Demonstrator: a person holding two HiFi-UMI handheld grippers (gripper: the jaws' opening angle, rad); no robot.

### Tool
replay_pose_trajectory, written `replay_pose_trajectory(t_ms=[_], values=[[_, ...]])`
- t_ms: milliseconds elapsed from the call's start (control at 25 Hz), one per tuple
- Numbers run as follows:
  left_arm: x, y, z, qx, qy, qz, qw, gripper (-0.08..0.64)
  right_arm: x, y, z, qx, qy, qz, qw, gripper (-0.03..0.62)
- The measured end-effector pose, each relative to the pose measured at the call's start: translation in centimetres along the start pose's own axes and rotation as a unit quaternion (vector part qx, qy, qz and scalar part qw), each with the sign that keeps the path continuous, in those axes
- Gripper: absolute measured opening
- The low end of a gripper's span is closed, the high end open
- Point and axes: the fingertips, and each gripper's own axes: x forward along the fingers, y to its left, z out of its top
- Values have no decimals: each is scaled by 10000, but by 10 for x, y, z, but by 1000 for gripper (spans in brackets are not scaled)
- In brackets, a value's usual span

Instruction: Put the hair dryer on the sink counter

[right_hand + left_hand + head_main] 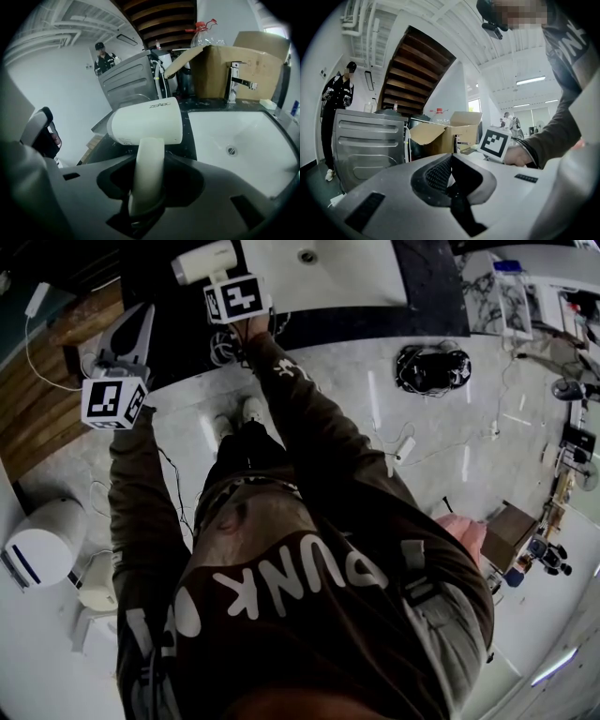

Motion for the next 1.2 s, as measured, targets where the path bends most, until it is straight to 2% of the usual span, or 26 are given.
replay_pose_trajectory(t_ms=[240, 400, 720, 1040, 1120, 1200], values=[[-1, 1, 3, -30, -23, 18, 10000, -6, 6, -1, -5, 106, 256, -51, 9996, 170], [1, -1, 3, -33, -26, 2, 10000, -6, 13, -2, -10, 342, 447, 47, 9984, 178], [4, 0, 8, -31, -43, 26, 10000, -6, 9, -3, -6, 287, 311, 36, 9991, 187], [8, -7, 16, 87, -69, -36, 9999, -6, -35, 0, 36, -30, -582, 79, 9983, 187], [10, -12, 22, 99, -83, -41, 9999, -6, -57, 7, 51, -280, -989, 159, 9946, 183], [11, -16, 30, 111, -100, -32, 9999, -6, -81, 18, 67, -646, -1529, 235, 9858, 169]])
